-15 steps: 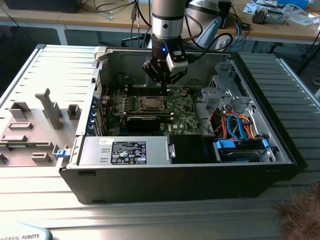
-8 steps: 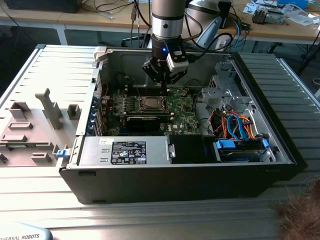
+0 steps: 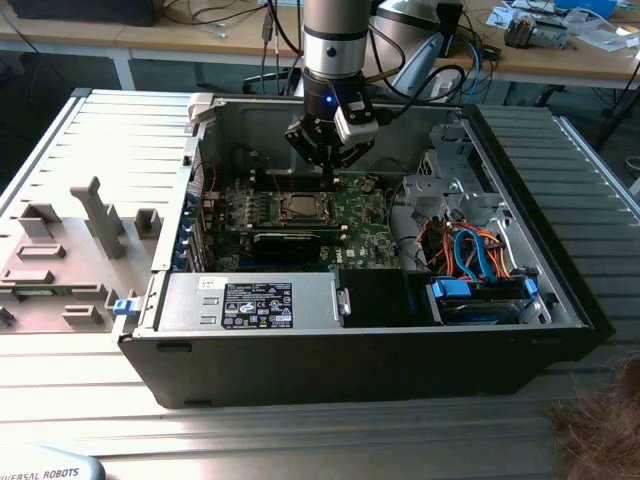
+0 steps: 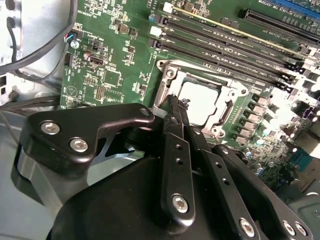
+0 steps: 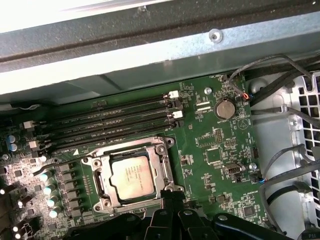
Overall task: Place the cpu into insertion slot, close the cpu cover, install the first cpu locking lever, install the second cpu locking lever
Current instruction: 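Install the first cpu locking lever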
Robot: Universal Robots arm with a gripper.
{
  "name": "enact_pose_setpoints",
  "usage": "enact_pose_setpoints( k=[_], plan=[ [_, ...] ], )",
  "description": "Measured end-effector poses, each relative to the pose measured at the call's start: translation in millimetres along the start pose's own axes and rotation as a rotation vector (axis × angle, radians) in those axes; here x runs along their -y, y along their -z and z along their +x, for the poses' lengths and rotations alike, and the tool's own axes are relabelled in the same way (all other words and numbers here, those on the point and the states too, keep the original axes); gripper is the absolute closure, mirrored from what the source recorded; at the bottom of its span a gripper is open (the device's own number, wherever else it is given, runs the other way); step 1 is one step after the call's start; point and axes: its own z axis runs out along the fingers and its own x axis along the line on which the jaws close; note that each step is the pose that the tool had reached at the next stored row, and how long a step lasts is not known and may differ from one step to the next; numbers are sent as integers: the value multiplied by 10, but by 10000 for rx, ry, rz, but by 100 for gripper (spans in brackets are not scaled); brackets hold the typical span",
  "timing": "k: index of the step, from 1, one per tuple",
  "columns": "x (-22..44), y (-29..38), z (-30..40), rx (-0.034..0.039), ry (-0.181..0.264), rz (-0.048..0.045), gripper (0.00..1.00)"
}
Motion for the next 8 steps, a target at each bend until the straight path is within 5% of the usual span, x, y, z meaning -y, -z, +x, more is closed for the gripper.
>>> enact_pose_setpoints(
  k=[8],
  plan=[
    [0,0,0,9,138,-8,89]
  ],
)
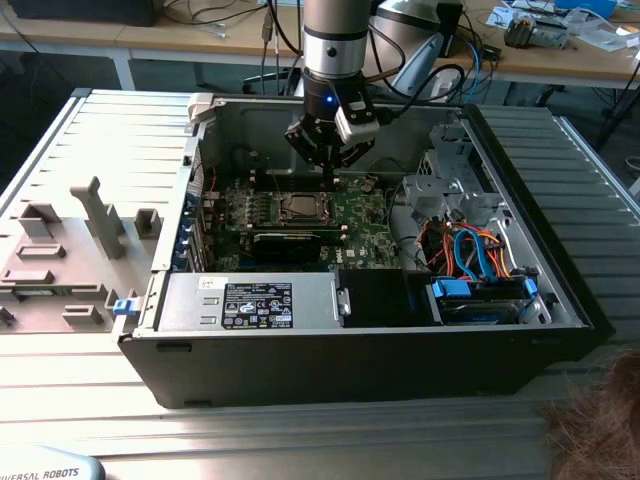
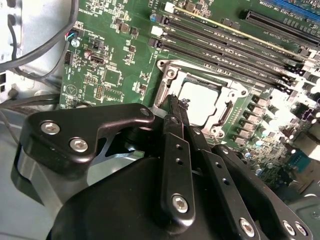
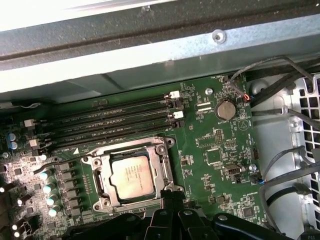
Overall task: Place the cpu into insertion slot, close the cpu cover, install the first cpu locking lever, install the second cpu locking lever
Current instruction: 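Install the first cpu locking lever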
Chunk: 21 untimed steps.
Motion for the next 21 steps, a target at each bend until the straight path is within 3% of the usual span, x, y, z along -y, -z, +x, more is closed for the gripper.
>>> enact_pose_setpoints(
  k=[16,17,19,21],
  plan=[
    [1,1,1,19,479,-44,89],
    [1,1,1,17,532,-62,89],
    [0,1,0,6,742,-227,89],
    [0,0,0,14,878,-242,89]
  ],
)
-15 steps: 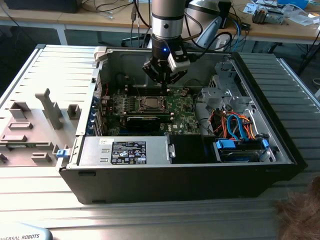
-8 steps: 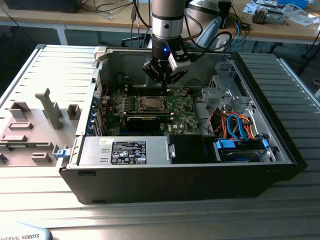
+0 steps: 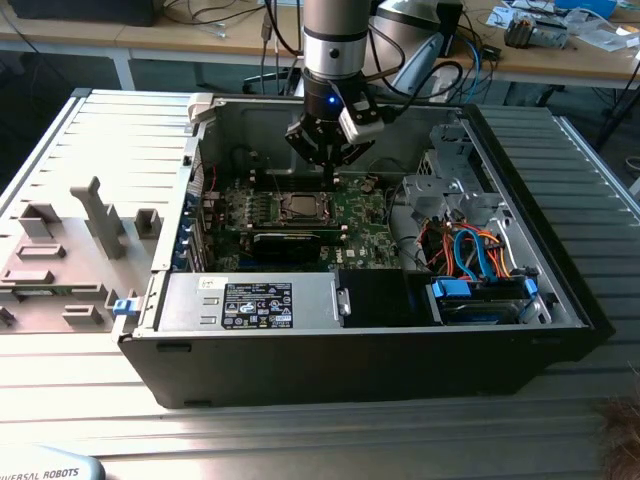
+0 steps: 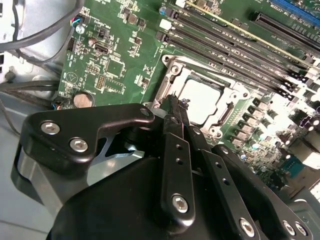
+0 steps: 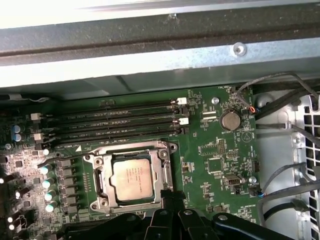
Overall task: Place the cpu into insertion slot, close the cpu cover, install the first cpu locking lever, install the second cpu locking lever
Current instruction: 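Install the first cpu locking lever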
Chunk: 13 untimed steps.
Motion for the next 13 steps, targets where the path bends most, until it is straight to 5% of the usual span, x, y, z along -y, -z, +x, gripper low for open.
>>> enact_pose_setpoints(
  k=[5,13],
  plan=[
    [0,0,0,-2,160,-7,89],
    [0,0,0,-217,493,-5,89]
  ],
)
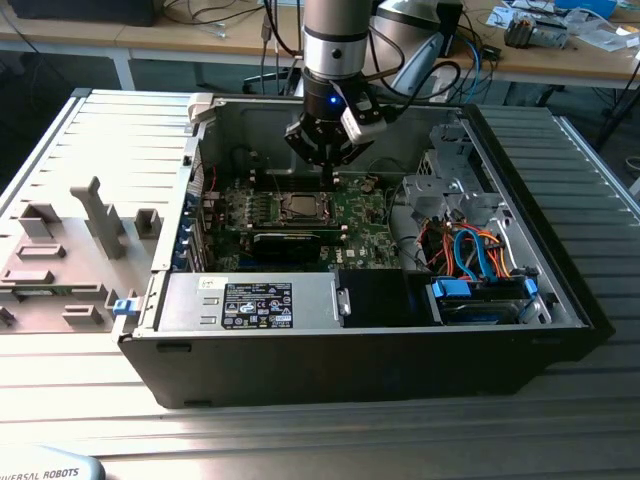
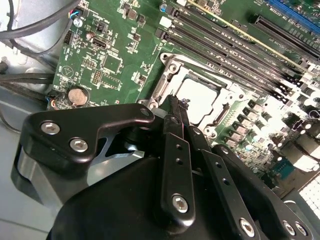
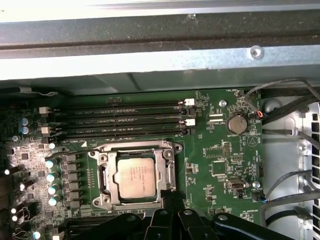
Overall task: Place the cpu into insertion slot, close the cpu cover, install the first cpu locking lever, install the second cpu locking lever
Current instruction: 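Install the first cpu locking lever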
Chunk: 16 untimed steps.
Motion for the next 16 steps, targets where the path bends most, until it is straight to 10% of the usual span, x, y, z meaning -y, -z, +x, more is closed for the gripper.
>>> enact_pose_setpoints(
  k=[4,16],
  plan=[
    [0,0,1,-102,158,2,89],
    [4,2,2,-109,363,-2,89]
  ],
)
